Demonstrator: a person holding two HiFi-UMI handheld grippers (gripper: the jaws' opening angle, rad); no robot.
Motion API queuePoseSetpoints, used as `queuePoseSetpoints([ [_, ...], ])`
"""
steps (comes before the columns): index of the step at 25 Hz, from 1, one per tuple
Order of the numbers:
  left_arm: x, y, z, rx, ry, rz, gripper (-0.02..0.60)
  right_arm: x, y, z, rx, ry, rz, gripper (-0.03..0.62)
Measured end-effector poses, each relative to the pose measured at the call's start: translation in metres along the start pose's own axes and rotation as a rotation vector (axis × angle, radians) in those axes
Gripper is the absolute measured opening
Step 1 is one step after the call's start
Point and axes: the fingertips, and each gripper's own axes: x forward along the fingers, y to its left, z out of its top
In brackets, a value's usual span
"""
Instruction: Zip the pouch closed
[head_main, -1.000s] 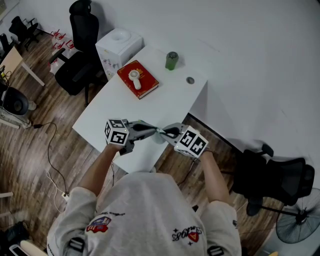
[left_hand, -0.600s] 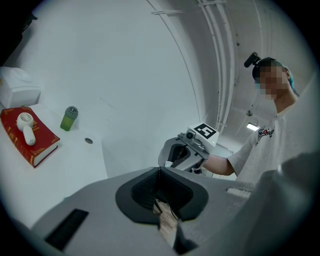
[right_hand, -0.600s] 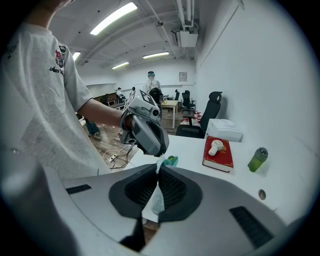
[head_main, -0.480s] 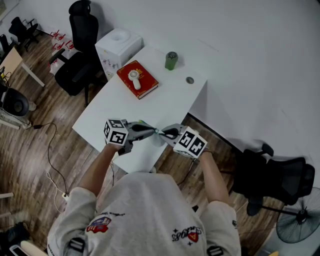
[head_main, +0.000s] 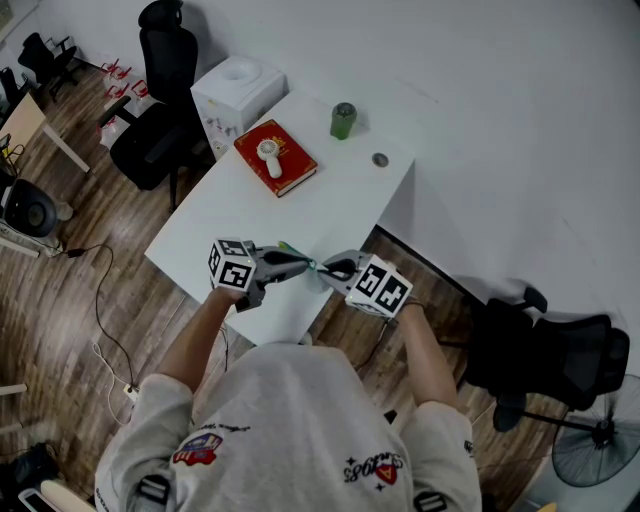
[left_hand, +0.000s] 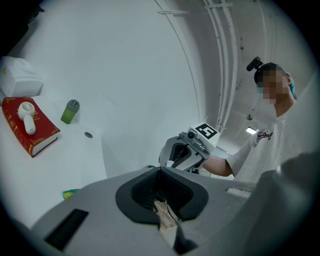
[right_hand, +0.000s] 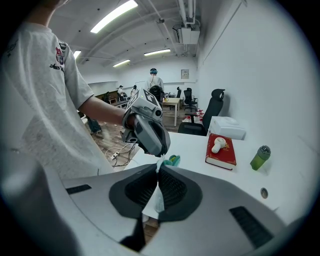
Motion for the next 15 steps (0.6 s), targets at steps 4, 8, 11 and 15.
queuePoseSetpoints([
  [4, 0.0, 0.002, -0.006, -0.008, 0.002, -0.002, 0.006, 0.003, 0.003, -0.004, 0.002, 0.011, 0.009, 0.014],
  [8, -0.001, 0.002, -0.01, -0.024, 0.004, -0.006, 0.006, 0.005, 0.004, -0.006, 0.002, 0.018, 0.014, 0.014],
  [11, -0.004, 0.007, -0.013, -0.036, 0.003, 0.01, 0.006, 0.004, 0.002, -0.006, -0.002, -0.008, 0.009, 0.012],
  [15, -0.007, 0.009, -0.013, -0.05, -0.007, 0.015, 0.006, 0.003, -0.001, -0.007, 0.003, -0.029, 0.008, 0.012],
])
